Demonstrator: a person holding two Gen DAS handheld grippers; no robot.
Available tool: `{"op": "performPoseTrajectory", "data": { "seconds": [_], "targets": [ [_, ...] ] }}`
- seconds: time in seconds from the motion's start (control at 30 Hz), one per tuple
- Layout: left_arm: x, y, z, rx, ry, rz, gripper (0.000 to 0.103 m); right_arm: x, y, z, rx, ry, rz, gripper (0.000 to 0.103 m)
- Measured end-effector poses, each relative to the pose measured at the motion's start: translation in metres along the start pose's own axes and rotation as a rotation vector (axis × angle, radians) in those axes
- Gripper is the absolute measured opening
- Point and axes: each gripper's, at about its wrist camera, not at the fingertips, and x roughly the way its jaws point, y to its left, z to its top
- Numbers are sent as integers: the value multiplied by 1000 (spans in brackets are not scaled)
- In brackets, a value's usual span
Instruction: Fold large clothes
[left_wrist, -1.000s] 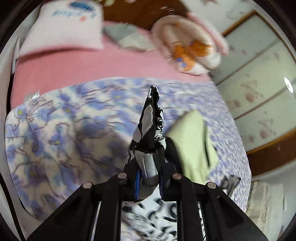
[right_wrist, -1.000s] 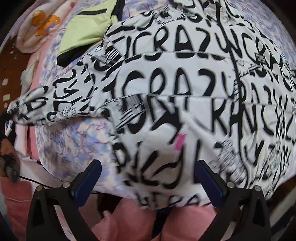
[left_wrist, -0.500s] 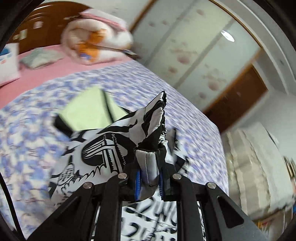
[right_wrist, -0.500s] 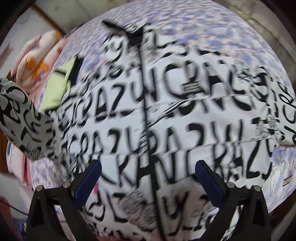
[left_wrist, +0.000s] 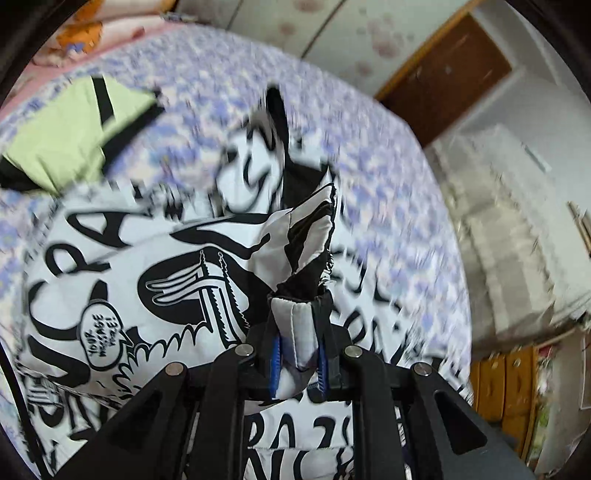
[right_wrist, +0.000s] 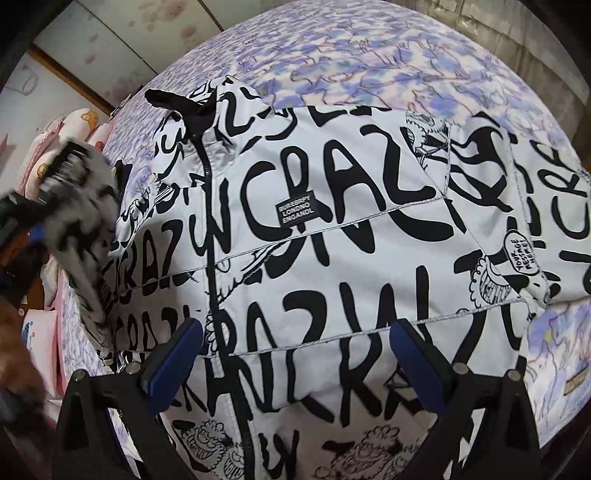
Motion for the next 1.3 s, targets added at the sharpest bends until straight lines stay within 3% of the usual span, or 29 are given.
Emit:
{"op": "performPoseTrajectory", "data": {
  "seconds": [0.1, 0.2, 0.23, 0.27, 0.3, 0.33, 0.4, 0.47, 0.57, 0.73, 0.83, 1.0, 1.07, 1.13, 1.2, 1.3],
  "targets": [
    [35, 8, -12, -39, 106, -20, 17, 11, -7, 3, -14, 16, 14, 101],
    [57, 13, -22, -41, 198, -40, 29, 22, -9, 6, -35, 33, 17, 101],
    [60, 14, -23, -36, 210, -46, 39, 26, -9, 7, -37, 40, 21, 101],
    [60, 14, -23, -27, 213, -49, 47, 29, -9, 7, -38, 47, 27, 101],
    [58, 15, -23, -20, 207, -45, 66, 32, -9, 8, -38, 54, 33, 101],
    [55, 16, -18, -19, 195, -44, 74, 37, -7, 8, -39, 66, 45, 101],
    [40, 19, -9, -10, 152, -40, 77, 46, -3, 9, -43, 87, 63, 101],
    [26, 25, 6, -1, 125, -9, 87, 54, 0, 9, -34, 110, 78, 101],
    [1, 43, 19, 11, 75, 85, 88, 65, 7, 11, 2, 128, 122, 101],
    [-31, 98, 19, -13, 62, 280, 88, 86, 26, 23, 35, 132, 196, 92],
    [-53, 137, 7, -48, 69, 342, 88, 104, 35, 31, 75, 143, 229, 88],
    [-82, 206, -26, -116, 100, 496, 88, 117, 45, 39, 108, 124, 223, 68],
    [-85, 227, -39, -138, 122, 516, 88, 120, 49, 43, 113, 113, 224, 65],
    [-82, 241, -51, -141, 151, 539, 88, 123, 51, 47, 123, 100, 213, 56],
    [-76, 254, -61, -136, 179, 569, 88, 125, 52, 52, 134, 97, 199, 32],
    [-67, 263, -70, -119, 183, 594, 88, 123, 53, 61, 163, 76, 201, 14]
  ]
}}
